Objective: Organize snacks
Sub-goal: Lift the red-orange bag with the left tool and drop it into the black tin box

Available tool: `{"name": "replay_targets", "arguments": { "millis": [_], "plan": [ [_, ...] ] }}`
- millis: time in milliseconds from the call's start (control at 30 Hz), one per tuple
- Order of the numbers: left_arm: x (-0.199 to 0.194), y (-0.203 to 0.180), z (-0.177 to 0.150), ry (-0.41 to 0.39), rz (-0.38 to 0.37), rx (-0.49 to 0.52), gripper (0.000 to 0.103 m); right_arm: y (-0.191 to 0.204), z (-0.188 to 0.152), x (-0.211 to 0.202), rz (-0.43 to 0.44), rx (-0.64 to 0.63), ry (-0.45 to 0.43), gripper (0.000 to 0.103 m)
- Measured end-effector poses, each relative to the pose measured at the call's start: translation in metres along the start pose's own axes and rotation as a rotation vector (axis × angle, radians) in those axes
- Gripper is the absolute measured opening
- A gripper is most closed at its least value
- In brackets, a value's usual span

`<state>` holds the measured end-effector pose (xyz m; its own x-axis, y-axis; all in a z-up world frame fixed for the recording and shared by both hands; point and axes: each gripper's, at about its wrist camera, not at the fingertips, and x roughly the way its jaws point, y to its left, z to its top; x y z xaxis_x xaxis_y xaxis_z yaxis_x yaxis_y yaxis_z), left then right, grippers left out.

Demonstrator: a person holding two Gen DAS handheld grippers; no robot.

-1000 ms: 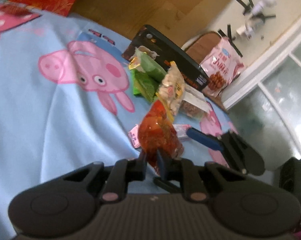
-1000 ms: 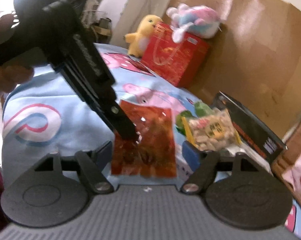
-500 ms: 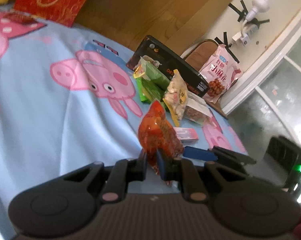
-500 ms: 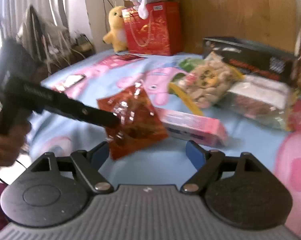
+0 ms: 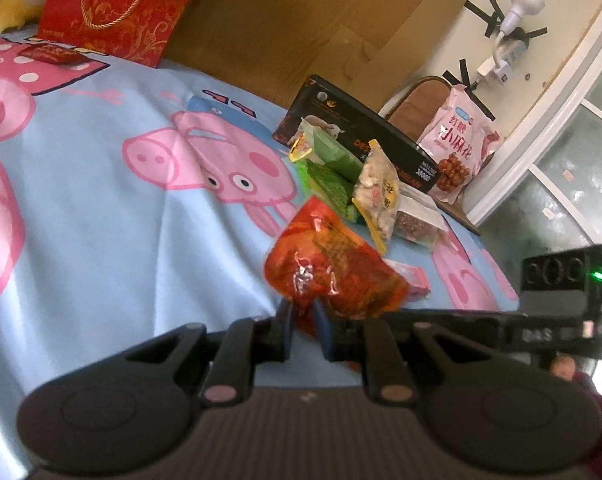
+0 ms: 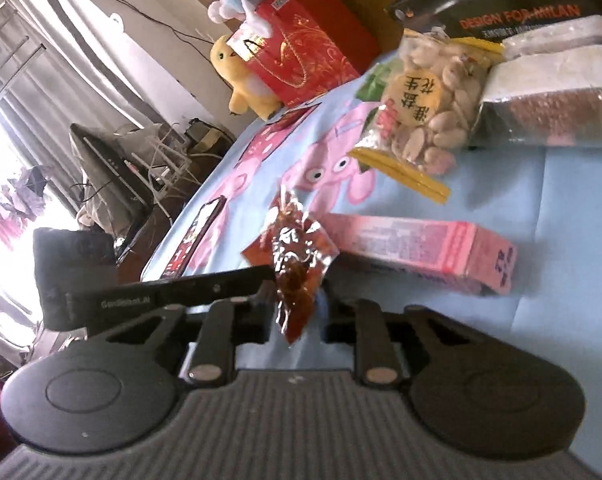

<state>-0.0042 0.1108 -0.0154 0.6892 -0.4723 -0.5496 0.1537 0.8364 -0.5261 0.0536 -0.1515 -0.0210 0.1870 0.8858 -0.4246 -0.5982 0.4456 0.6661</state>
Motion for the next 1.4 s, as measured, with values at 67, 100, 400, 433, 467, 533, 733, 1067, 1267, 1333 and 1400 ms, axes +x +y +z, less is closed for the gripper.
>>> {"name": "replay_targets", "arguments": {
  "millis": [67,100,400,433,467,533,733,1067,1267,1333,1400],
  "plan": [
    [0.0,0.0,0.0,-0.002,0.0,0.002,0.012,0.008,-0.004,-0.004,0.023,-0.032,-0.001,0.021],
    [0.0,0.001,0.0,-0.002,-0.001,0.0,0.012,0.012,-0.005,-0.004,0.027,-0.047,0.001,0.021],
    [0.001,-0.004,0.0,-0.004,0.026,0.014,0.011,0.0,0.007,0.018,-0.037,-0.006,-0.008,0.018],
    [0.001,-0.005,0.001,-0.003,0.027,0.011,0.011,0.002,0.005,0.016,-0.044,-0.022,-0.015,0.017],
    [0.0,-0.005,0.001,-0.002,0.025,0.005,0.01,0.005,0.003,0.015,-0.053,-0.043,-0.019,0.016],
    [-0.003,-0.007,0.002,-0.009,0.019,0.004,0.01,0.01,0.002,0.014,-0.057,-0.062,-0.025,0.016],
    [-0.018,-0.025,0.014,-0.06,-0.009,0.039,0.01,0.019,0.009,-0.006,-0.027,-0.076,-0.101,0.015],
    [0.02,-0.057,0.061,-0.043,-0.013,0.146,0.01,0.003,0.035,-0.027,-0.082,-0.078,-0.204,0.016],
    [0.07,-0.098,0.124,-0.076,-0.036,0.247,0.01,-0.019,0.087,-0.057,-0.166,-0.089,-0.326,0.015],
    [0.092,-0.11,0.144,-0.097,-0.035,0.264,0.01,-0.031,0.11,-0.067,-0.196,-0.086,-0.357,0.016],
    [0.113,-0.118,0.16,-0.116,-0.028,0.265,0.01,-0.043,0.132,-0.072,-0.233,-0.092,-0.376,0.016]
  ]
}}
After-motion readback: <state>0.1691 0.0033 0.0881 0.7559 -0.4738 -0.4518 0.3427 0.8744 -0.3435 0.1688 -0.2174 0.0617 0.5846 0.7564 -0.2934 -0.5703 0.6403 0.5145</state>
